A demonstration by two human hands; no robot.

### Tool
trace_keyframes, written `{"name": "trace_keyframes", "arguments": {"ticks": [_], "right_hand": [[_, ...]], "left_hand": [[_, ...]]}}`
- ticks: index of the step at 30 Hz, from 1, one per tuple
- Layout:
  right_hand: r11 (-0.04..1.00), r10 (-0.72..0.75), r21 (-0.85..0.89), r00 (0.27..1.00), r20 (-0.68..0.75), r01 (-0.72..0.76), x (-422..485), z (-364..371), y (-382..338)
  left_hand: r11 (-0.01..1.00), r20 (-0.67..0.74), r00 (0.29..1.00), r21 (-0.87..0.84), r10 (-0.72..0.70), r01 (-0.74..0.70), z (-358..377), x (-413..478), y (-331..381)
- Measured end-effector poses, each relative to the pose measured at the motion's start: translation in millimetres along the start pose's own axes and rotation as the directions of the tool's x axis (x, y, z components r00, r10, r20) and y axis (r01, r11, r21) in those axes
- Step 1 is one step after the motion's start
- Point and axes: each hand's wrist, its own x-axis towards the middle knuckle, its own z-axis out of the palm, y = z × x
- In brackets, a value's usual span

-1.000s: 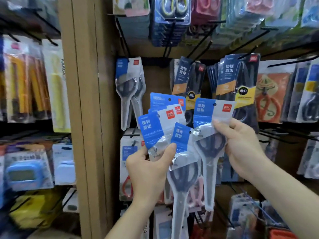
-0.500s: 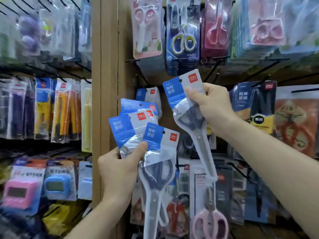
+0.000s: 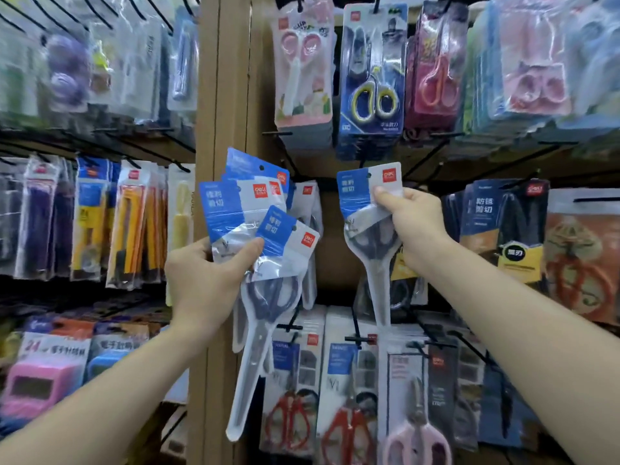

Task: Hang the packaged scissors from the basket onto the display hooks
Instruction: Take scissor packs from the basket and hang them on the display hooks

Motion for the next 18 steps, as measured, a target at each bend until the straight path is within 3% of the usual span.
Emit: {"name": "trace_keyframes", "arguments": {"ticks": [5,10,18], "right_hand": [[0.998,-0.043,0.033,0.999,-0.020,0.044,-3,5,-3],[1.000,0.014,0.018,0.996,-0.090,-0.012,-6,12,0],[0.968,0.108,-0.205,0.978,-0.180,-0.145,27,23,6]], "left_hand": [[0.988,0.030,0.988,-0.021,0.151,-0.150,7,9,-3],[0.968,0.024,0.968,0.001,0.251,-0.251,4,23,-1],[0.977,0.104,0.972,-0.013,0.213,-0.213,-4,33,0]]}}
